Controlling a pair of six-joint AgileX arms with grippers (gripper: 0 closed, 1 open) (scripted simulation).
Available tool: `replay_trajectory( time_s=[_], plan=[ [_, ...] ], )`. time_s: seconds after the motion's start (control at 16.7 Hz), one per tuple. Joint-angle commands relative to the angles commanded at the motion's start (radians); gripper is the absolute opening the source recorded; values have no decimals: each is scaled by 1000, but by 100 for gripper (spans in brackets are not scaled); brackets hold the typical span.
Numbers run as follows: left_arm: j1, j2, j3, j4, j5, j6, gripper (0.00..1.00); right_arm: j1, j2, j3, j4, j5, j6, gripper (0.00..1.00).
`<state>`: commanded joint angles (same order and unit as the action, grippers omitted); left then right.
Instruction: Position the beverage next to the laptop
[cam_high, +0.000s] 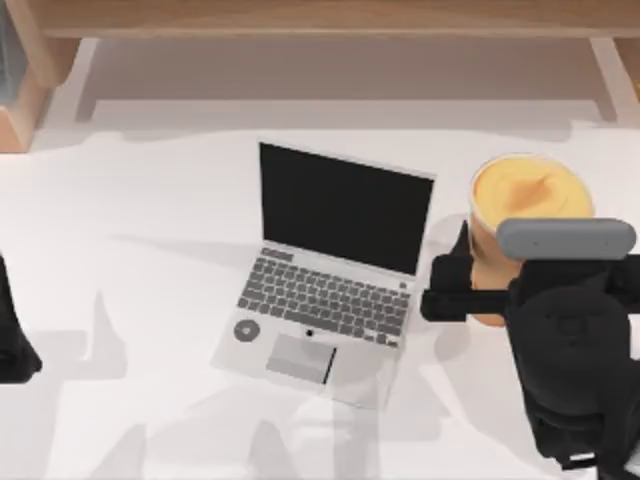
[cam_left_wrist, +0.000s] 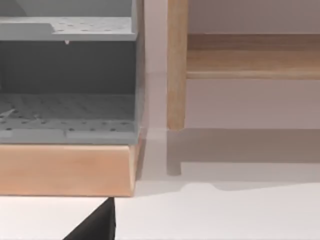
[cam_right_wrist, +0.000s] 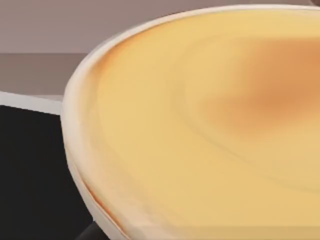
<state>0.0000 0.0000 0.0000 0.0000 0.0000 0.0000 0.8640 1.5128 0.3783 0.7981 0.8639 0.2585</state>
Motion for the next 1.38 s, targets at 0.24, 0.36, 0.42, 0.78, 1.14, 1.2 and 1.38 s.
replay_trajectory(
  time_s=[0.24, 0.36, 0.42, 0.78, 1.14, 1.2, 1.38],
  plan=[
    [0, 0, 0, 0, 0, 0, 100, -14, -8, -14, 22, -7, -3, 0],
    [0, 0, 0, 0, 0, 0, 100, -33, -29, -42, 50, -18, -8, 0],
    [0, 0, 0, 0, 0, 0, 100, -40, -38, -54, 64, -24, -10, 0],
    [0, 0, 0, 0, 0, 0, 100, -38, -23, -80, 145, -31, -6, 0],
    [0, 0, 0, 0, 0, 0, 100, 0, 70, -63, 202, -1, 0, 0],
    [0, 0, 0, 0, 0, 0, 100, 3, 90, -55, 209, 4, 1, 0],
    [0, 0, 0, 0, 0, 0, 100, 3, 151, -35, 217, 7, 2, 0]
  ],
)
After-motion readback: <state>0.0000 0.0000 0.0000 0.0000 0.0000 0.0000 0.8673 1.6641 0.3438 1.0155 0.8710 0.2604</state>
